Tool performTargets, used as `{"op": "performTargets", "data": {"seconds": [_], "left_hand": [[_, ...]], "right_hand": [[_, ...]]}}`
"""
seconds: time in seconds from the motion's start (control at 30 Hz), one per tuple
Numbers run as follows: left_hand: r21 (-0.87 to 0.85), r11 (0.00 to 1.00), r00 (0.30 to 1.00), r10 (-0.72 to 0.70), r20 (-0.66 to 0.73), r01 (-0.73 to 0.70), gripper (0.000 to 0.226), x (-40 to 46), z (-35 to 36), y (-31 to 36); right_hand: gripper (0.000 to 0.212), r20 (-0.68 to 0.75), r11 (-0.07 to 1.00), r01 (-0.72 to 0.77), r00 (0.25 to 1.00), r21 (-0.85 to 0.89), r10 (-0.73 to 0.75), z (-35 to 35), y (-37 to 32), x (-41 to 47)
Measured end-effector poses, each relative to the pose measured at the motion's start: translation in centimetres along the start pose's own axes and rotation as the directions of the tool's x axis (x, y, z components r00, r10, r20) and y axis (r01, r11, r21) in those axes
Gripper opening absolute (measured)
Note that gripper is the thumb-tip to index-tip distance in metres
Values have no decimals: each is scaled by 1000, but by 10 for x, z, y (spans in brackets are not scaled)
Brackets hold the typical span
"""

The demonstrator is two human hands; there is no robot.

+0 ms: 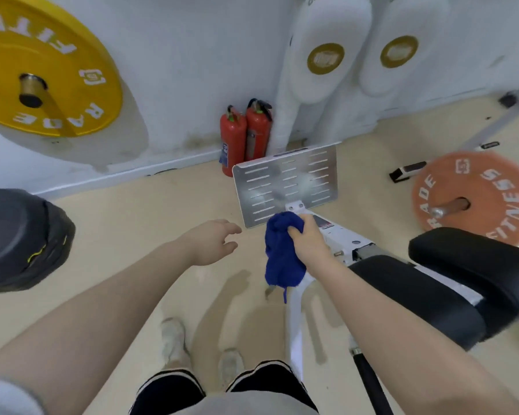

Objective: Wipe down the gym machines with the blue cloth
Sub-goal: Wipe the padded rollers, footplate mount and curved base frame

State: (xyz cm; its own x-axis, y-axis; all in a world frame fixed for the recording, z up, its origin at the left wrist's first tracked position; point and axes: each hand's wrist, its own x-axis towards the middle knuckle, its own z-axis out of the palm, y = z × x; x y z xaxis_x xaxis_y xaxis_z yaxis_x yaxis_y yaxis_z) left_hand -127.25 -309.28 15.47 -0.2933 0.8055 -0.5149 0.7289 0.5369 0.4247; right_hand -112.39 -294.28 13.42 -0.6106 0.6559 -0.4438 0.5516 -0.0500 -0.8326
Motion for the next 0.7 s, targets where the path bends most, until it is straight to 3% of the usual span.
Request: {"op": "performTargets", "data": {"seconds": [0.07, 0.2, 0.37, 0.53, 0.7], "left_hand": [[56, 995, 994, 73, 80, -78, 43, 35, -20, -8], [140, 965, 966, 199, 165, -222, 41, 109, -65, -27], [198, 926, 930, 268, 251, -321, 42, 202, -104, -40], [224, 911, 895, 250, 370, -347, 48, 288, -96, -22], [185, 934, 901, 222, 373, -307, 50, 386, -56, 3]], "right_hand": [[11, -89, 998, -56, 994, 18, 57, -2, 2, 22], [19, -259, 984, -136, 952, 117, 162, 2, 1, 76], [19, -345, 956, -203, 900, 209, 267, 10, -5, 141], [13, -422, 935, -264, 839, 236, 343, 0, 21, 194], [20, -404, 894, -371, 799, 252, 445, -42, 76, 263]]}}
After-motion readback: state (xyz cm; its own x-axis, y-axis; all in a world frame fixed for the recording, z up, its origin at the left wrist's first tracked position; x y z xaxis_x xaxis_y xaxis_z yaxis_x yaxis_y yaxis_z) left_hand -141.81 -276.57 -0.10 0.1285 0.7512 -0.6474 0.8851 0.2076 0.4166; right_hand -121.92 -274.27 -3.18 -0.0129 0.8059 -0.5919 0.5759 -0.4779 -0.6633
